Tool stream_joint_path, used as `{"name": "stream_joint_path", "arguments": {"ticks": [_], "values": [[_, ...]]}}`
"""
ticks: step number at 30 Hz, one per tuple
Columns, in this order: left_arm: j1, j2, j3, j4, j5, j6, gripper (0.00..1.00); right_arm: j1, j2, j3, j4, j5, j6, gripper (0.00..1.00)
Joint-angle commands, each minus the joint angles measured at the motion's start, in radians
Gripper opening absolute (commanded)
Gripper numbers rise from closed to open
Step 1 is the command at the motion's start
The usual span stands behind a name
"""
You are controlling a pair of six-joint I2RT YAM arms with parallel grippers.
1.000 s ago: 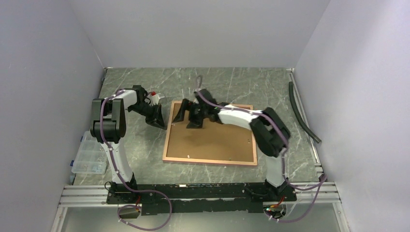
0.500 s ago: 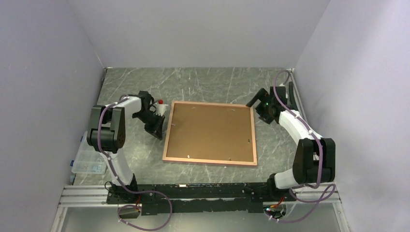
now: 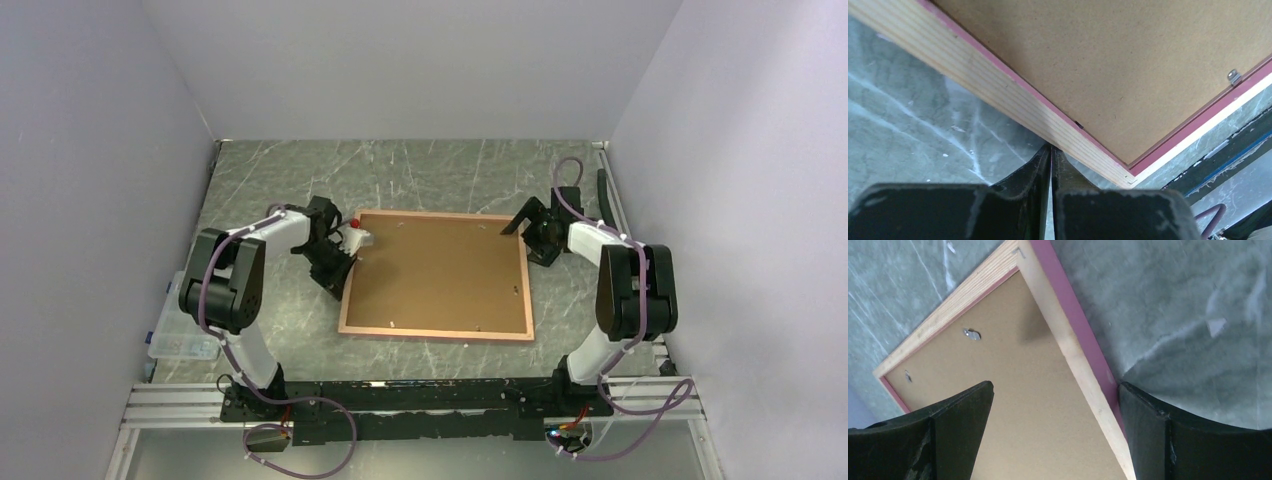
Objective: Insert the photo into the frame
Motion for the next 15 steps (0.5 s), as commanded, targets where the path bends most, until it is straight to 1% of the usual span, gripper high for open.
{"name": "stream_joint_path", "arguments": {"ticks": [1, 4, 6, 9, 13, 15], "values": [[-0.073, -0.005, -0.028, 0.02, -0.003, 0.02, 0.12, 0.019, 0.098, 0.076, 0.085, -0.089, 0.041, 1.0], [-0.139, 0.019, -0.006, 0.034, 0.037, -0.003, 0.13, 0.082, 0.181, 0.177, 0.08, -0.079, 0.064, 1.0], [-0.208, 0.062, 0.049, 0.016, 0.053, -0.022, 0.13, 0.136, 0.265, 0.299, 0.047, -0.07, 0.067, 1.0], [-0.282, 0.111, 0.1, 0.017, 0.084, -0.054, 0.13, 0.198, 0.366, 0.452, -0.008, -0.062, 0.065, 1.0], [-0.368, 0.162, 0.141, 0.01, 0.145, -0.085, 0.14, 0.221, 0.44, 0.586, -0.062, -0.055, 0.05, 1.0], [-0.394, 0.168, 0.15, -0.008, 0.185, -0.09, 0.16, 0.219, 0.459, 0.647, -0.11, -0.038, 0.028, 1.0]]}}
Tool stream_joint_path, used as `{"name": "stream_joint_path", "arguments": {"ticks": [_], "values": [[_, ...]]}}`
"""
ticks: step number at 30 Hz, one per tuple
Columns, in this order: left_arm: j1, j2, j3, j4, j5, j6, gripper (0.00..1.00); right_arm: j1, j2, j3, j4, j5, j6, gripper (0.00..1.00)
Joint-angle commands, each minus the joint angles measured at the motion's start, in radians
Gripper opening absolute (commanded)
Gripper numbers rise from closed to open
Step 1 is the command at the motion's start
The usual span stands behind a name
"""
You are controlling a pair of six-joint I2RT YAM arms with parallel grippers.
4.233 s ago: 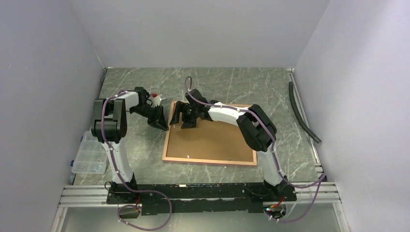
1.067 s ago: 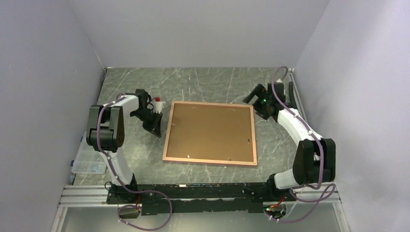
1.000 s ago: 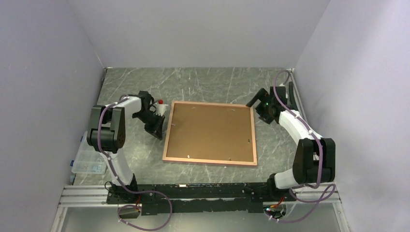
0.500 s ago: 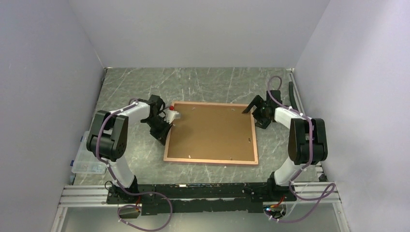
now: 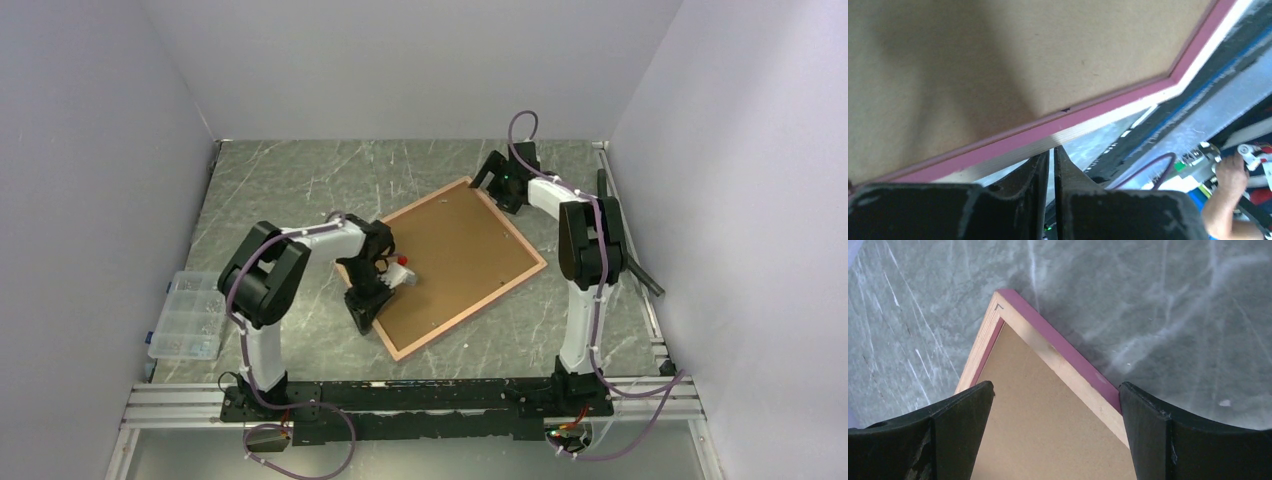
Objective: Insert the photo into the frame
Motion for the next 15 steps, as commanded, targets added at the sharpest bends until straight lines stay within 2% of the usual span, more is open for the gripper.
{"name": "stream_joint_path", "arguments": {"ticks": [1, 5, 9, 12, 15], "values": [[-0.081, 0.045, 0.059, 0.184, 0.193, -0.024, 0.18, 0.061, 0.019, 0.127, -0.208, -0.099, 0.013, 1.0], [-0.05, -0.023, 0.086, 0.047, 0.245, 0.04, 0.27, 0.027, -0.056, 0.17, -0.263, -0.021, -0.035, 1.0], [0.063, -0.084, 0.165, -0.101, 0.274, 0.122, 0.38, 0.007, -0.17, 0.149, -0.316, 0.031, -0.082, 1.0], [0.21, -0.096, 0.284, -0.152, 0.277, 0.148, 0.39, 0.007, -0.299, 0.022, -0.314, 0.02, -0.073, 1.0], [0.347, -0.043, 0.417, -0.105, 0.215, 0.102, 0.4, 0.015, -0.456, -0.186, -0.28, -0.008, -0.028, 1.0]]}}
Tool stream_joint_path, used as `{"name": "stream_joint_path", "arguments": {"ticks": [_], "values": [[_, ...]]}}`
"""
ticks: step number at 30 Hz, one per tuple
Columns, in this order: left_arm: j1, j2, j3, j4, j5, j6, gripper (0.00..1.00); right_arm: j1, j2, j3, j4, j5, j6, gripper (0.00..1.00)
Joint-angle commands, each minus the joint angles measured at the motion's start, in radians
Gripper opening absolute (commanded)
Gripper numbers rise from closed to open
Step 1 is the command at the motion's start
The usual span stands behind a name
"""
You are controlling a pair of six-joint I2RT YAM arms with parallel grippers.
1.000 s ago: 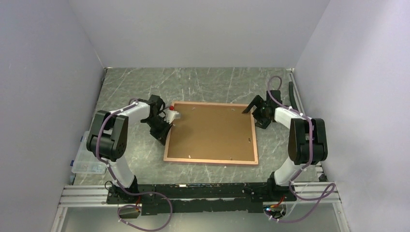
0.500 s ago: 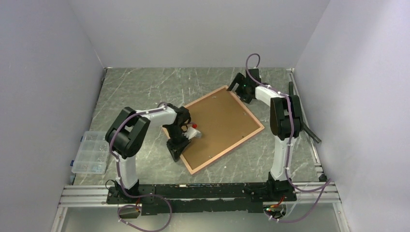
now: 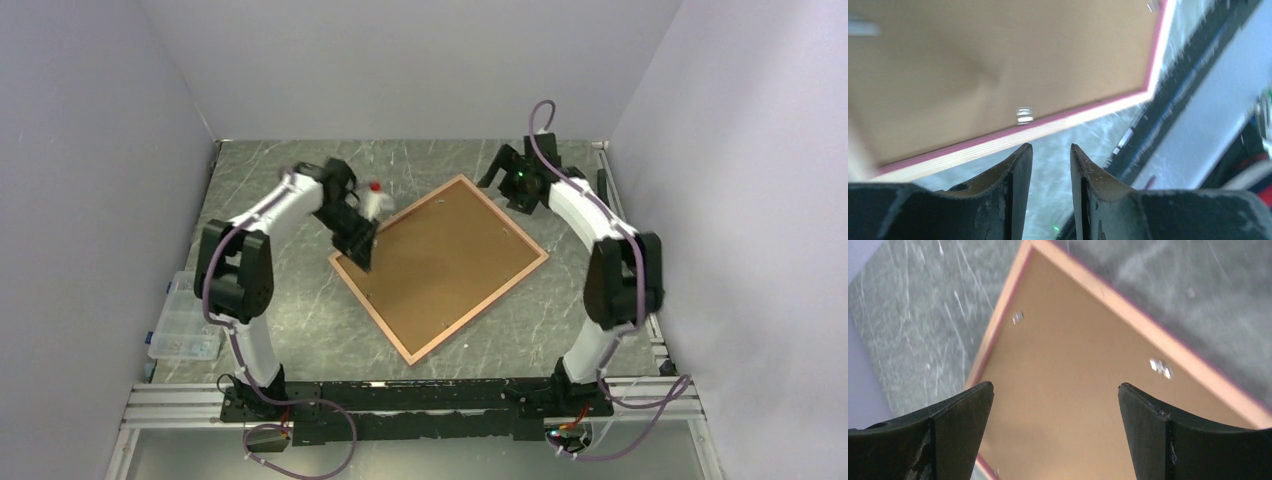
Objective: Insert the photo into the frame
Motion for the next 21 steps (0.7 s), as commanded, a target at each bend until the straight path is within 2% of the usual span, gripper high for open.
{"name": "stream_joint_path", "arguments": {"ticks": [1, 3, 6, 11, 17, 21], "values": [[0.196, 0.023, 0.193, 0.033, -0.039, -0.01, 0.4, 0.005, -0.256, -0.265, -0.001, -0.03, 0.04, 1.0], [0.251, 0.095, 0.282, 0.087, -0.095, -0.055, 0.4, 0.013, -0.364, -0.423, 0.016, -0.064, 0.06, 1.0], [0.306, 0.215, 0.385, 0.122, -0.086, -0.09, 0.45, 0.043, -0.486, -0.613, 0.034, -0.122, 0.098, 1.0], [0.316, 0.34, 0.445, 0.137, 0.016, -0.141, 0.54, 0.124, -0.663, -0.852, 0.084, -0.17, 0.218, 1.0], [0.314, 0.379, 0.388, 0.158, 0.134, -0.157, 0.54, 0.152, -0.692, -0.952, 0.155, -0.187, 0.267, 1.0], [0.311, 0.37, 0.321, 0.153, 0.143, -0.138, 0.42, 0.15, -0.585, -0.911, 0.211, -0.191, 0.24, 1.0]]}}
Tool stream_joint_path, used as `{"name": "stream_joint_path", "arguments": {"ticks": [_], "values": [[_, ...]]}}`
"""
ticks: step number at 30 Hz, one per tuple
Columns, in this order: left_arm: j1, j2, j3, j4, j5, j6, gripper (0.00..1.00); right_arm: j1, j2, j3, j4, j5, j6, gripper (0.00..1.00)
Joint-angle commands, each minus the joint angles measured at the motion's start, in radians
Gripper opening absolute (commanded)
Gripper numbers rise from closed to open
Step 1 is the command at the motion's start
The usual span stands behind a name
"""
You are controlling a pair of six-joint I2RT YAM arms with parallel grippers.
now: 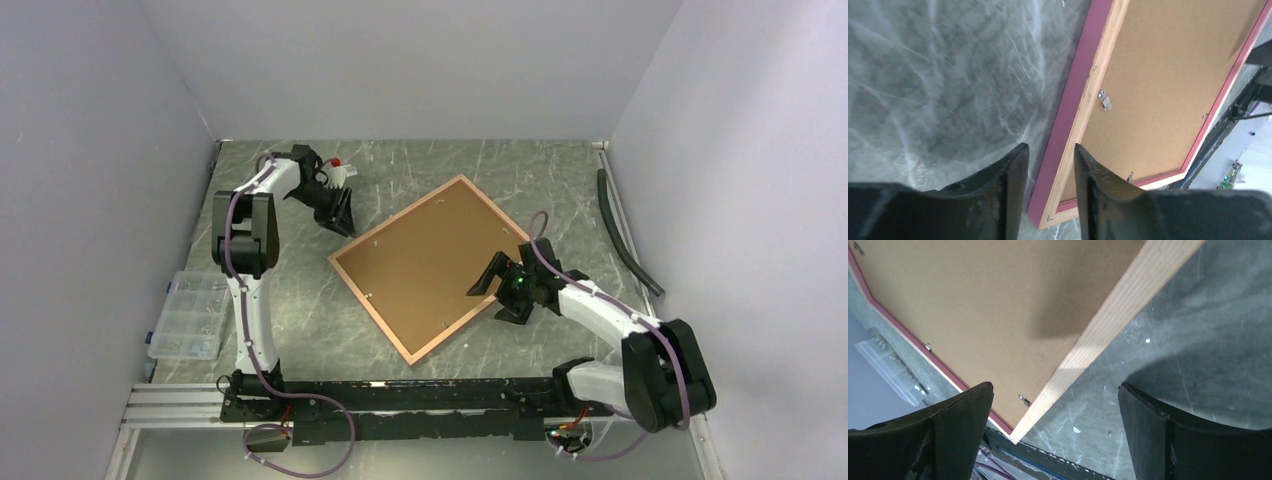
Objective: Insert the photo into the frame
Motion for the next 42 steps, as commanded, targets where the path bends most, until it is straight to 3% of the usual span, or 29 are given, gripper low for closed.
{"name": "stream_joint_path", "arguments": {"ticks": [1, 8, 18, 22, 27, 35, 42], "values": [[-0.007, -0.039, -0.069, 0.0, 0.082, 0.009, 0.39, -0.004, 0.102, 0.056, 0.126, -0.017, -0.003, 1.0], [-0.027, -0.118, -0.219, -0.007, 0.1, 0.051, 0.25, -0.092, 0.209, 0.183, 0.104, 0.003, -0.091, 1.0], [-0.119, -0.259, -0.475, 0.04, 0.15, 0.02, 0.22, -0.184, 0.303, 0.398, -0.036, 0.087, -0.204, 1.0], [-0.106, -0.339, -0.526, 0.125, 0.087, -0.079, 0.25, -0.182, 0.231, 0.442, -0.092, 0.189, -0.22, 1.0], [-0.099, -0.383, -0.534, 0.202, 0.058, -0.141, 0.26, -0.051, 0.202, 0.482, -0.032, 0.148, -0.208, 0.98], [-0.1, -0.277, -0.527, 0.241, 0.118, -0.168, 0.29, 0.192, 0.455, 0.622, 0.14, -0.026, -0.187, 0.82], [-0.1, -0.254, -0.538, 0.248, 0.156, -0.15, 0.27, 0.322, 0.621, 0.724, 0.2, -0.065, -0.155, 0.8]]}}
